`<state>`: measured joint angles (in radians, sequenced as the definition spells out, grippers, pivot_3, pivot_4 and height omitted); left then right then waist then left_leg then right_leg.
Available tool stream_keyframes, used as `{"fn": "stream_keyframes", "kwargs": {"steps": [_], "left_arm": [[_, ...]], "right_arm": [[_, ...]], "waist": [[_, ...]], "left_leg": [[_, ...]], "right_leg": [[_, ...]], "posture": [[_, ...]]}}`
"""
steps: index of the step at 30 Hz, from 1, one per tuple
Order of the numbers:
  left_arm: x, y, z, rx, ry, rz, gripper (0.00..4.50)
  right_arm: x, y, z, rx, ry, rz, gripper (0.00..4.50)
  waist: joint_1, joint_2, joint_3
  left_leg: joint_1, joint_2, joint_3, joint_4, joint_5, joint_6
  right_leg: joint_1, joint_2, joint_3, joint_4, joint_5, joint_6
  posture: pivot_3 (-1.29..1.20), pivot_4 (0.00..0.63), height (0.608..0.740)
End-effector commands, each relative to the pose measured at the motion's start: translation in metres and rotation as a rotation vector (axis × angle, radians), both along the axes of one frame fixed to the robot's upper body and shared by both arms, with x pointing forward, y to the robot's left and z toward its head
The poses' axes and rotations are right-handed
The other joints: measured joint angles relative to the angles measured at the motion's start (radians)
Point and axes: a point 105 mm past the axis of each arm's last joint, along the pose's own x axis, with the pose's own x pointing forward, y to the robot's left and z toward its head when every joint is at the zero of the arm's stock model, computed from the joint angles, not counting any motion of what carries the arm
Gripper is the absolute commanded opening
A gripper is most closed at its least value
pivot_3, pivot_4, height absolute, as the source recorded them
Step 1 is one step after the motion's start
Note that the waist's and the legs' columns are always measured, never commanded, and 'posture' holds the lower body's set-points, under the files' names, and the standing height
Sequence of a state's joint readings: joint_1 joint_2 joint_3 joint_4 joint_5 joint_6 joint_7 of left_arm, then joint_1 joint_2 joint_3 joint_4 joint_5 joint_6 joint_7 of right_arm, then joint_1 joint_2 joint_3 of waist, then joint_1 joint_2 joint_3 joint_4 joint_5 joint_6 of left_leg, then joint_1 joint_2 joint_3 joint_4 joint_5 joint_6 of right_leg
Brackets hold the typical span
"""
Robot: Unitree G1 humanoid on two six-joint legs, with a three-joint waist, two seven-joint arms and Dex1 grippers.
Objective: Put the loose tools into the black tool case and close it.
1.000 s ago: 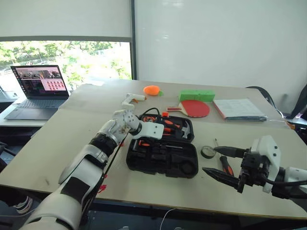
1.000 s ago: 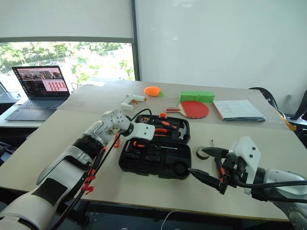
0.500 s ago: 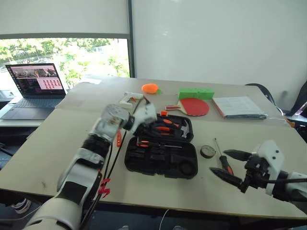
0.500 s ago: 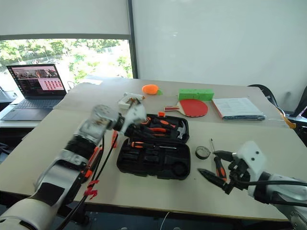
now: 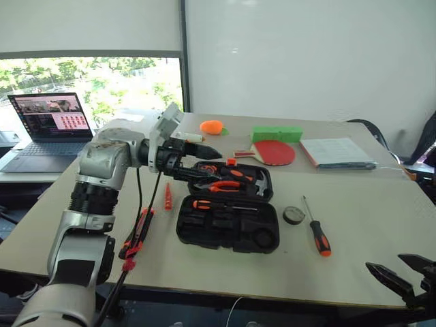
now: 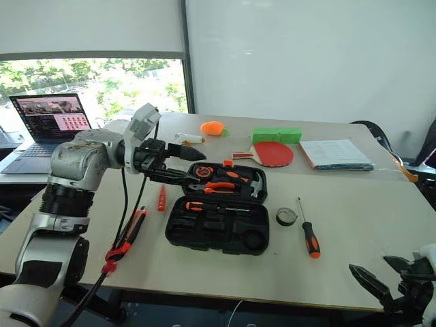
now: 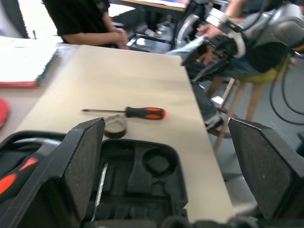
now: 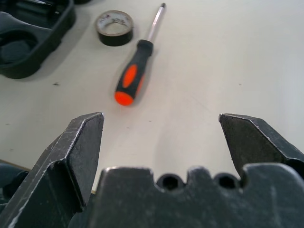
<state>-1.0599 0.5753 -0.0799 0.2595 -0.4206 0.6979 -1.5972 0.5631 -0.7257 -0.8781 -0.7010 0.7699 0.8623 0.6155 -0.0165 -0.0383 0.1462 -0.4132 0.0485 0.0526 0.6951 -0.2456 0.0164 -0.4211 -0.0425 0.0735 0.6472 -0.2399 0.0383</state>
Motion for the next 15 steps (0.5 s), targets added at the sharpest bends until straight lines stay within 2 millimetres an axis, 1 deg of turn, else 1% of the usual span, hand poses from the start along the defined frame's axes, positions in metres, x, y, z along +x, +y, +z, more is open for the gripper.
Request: {"fn": "stream_keyframes", "kwargs": {"steps": [1, 8, 11, 15], "left_arm": [[-0.011, -0.001, 0.009, 0.018, -0.067, -0.047, 4.45], [-0.012, 0.002, 0.009, 0.056, -0.119, -0.028, 4.45], [-0.007, 0.003, 0.008, 0.07, -0.163, 0.009, 4.45], [-0.005, 0.004, 0.007, 0.087, -0.182, 0.03, 4.45]], "right_arm": [[0.018, 0.01, -0.003, 0.005, -0.009, 0.004, 4.5], [0.065, 0.029, -0.016, 0.074, -0.013, -0.003, 4.5], [0.079, 0.03, -0.029, 0.078, 0.014, -0.022, 4.5], [0.095, 0.03, -0.046, 0.082, 0.05, -0.055, 4.5]], "waist": [[-0.006, 0.0, 0.0], [-0.001, 0.002, 0.001], [0.007, 0.002, 0.001], [0.011, 0.002, 0.001]], "left_leg": [[0.0, 0.0, 0.0, 0.0, 0.0, 0.0], [0.0, -0.001, 0.0, -0.001, 0.0, 0.0], [-0.002, -0.001, 0.0, -0.001, 0.0, 0.0], [-0.003, -0.002, 0.0, -0.001, 0.0, 0.001]], "right_leg": [[0.0, 0.0, 0.001, 0.0, 0.0, 0.0], [-0.001, 0.0, 0.002, 0.0, 0.0, -0.001], [-0.002, 0.0, 0.001, 0.0, -0.001, 0.0], [-0.002, -0.001, 0.001, -0.001, -0.001, 0.0]], "posture": [[0.0, 0.15, 0.736], [0.0, 0.15, 0.736], [0.0, 0.15, 0.736], [0.0, 0.15, 0.736]]}}
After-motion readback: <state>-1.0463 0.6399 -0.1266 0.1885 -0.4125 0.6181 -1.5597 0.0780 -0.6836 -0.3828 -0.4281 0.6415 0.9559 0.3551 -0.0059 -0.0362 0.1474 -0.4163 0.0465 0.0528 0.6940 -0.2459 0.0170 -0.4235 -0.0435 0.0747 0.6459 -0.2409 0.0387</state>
